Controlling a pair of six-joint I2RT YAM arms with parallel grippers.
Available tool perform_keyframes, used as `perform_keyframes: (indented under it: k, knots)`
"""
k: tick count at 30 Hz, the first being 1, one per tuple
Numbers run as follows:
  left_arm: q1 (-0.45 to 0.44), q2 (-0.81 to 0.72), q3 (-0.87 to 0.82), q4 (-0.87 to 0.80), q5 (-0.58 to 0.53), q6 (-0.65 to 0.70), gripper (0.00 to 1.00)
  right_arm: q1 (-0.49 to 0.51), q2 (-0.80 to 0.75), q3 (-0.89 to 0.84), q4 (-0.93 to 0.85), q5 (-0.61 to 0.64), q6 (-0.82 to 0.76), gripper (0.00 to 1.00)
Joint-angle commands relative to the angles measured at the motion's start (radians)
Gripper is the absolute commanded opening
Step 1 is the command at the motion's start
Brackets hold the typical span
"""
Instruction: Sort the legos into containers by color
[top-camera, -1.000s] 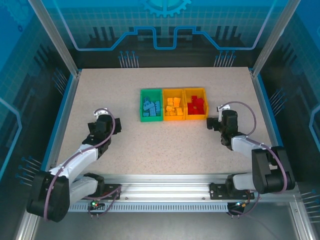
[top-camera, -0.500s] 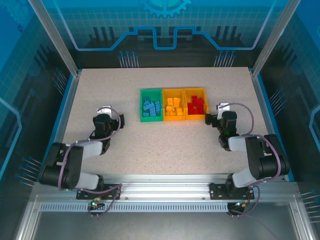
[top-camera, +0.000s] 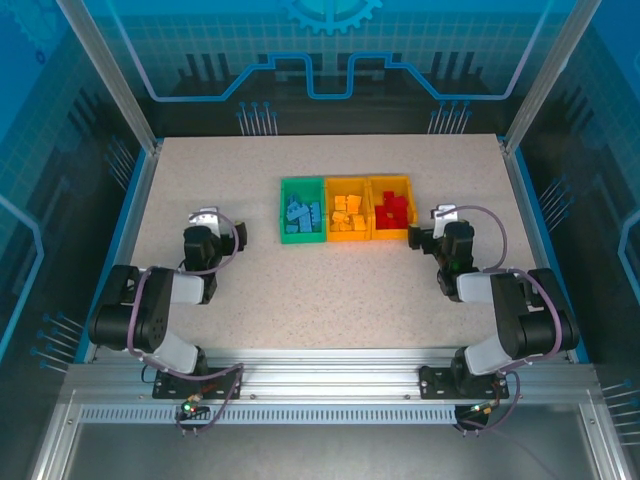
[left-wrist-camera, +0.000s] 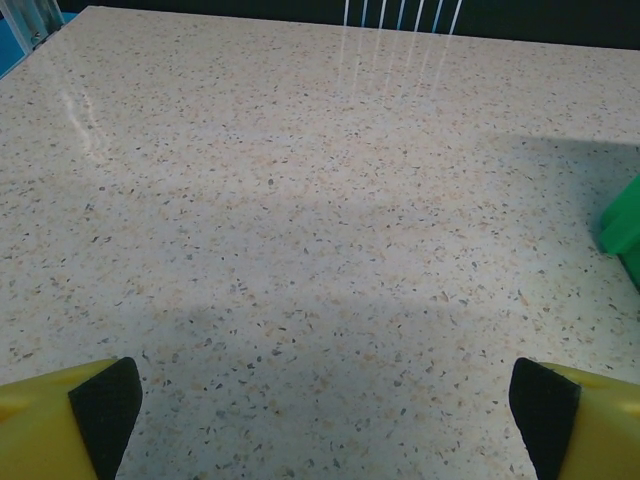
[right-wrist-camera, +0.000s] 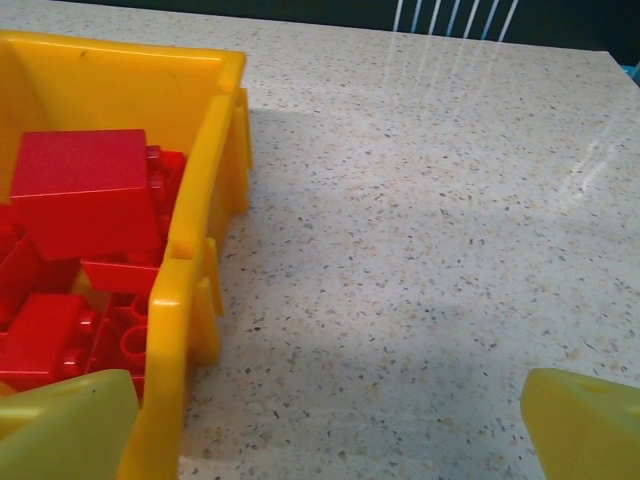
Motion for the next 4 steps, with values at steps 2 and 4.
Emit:
perform_keyframes:
  k: [2, 4]
  knots:
    - [0.007, -0.001, 0.004, 0.046, 0.025, -0.012, 0.99, -0.004, 0.003, 0.015, 0.016, -0.036, -0.022, 1.00]
    - [0.007, -0.001, 0.004, 0.046, 0.024, -0.013, 0.99, -0.007, 0.004, 0.016, 0.013, -0.040, -0.022, 1.00]
